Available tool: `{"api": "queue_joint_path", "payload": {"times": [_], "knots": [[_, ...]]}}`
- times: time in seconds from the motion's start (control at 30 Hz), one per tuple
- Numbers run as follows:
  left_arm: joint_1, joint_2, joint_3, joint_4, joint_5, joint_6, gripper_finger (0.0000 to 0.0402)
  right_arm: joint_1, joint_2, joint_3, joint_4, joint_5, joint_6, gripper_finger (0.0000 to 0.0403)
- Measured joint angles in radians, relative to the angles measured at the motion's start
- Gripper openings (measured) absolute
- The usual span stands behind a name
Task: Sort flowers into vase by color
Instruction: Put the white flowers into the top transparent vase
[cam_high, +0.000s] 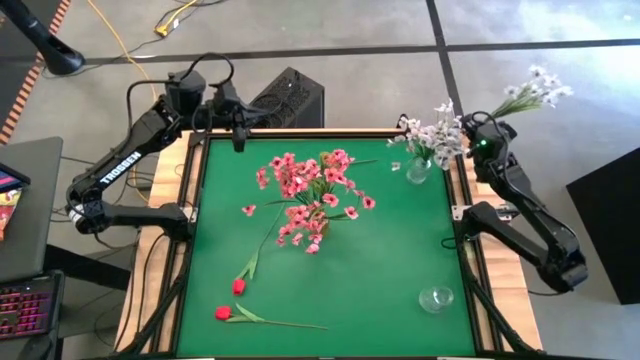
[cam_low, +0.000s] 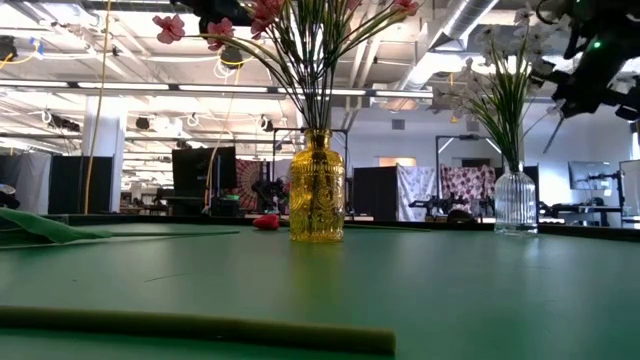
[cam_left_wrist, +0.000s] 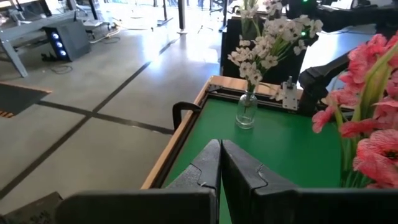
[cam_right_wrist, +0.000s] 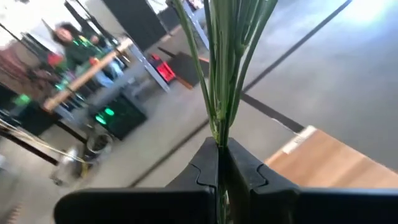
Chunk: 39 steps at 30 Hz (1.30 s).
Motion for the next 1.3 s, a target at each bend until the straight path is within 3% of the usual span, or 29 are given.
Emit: {"api": "queue_joint_path", "payload": {"times": [0.37, 0.7, 1.0, 1.2, 1.3], "knots": [[-0.021, 0.0, 0.0, -0.005, 0.003, 0.01, 0.0, 0.019, 0.002, 0.0, -0.109, 0.019, -0.14, 0.0036], [-0.021, 0.0, 0.0, -0.005, 0.004, 0.01, 0.0, 0.022, -0.013, 0.0, -0.111, -0.238, -0.369, 0.0036], [-0.021, -0.001, 0.0, -0.014, 0.021, 0.012, 0.0, 0.022, -0.132, 0.0, -0.087, -0.389, -0.404, 0.0037], [-0.021, -0.001, 0.0, -0.014, 0.021, 0.016, 0.0, 0.023, -0.167, 0.0, -0.078, -0.581, -0.404, 0.0037], [-0.021, -0.001, 0.0, -0.014, 0.021, 0.017, 0.0, 0.023, -0.169, -0.006, -0.039, -0.606, -0.404, 0.0037]]}}
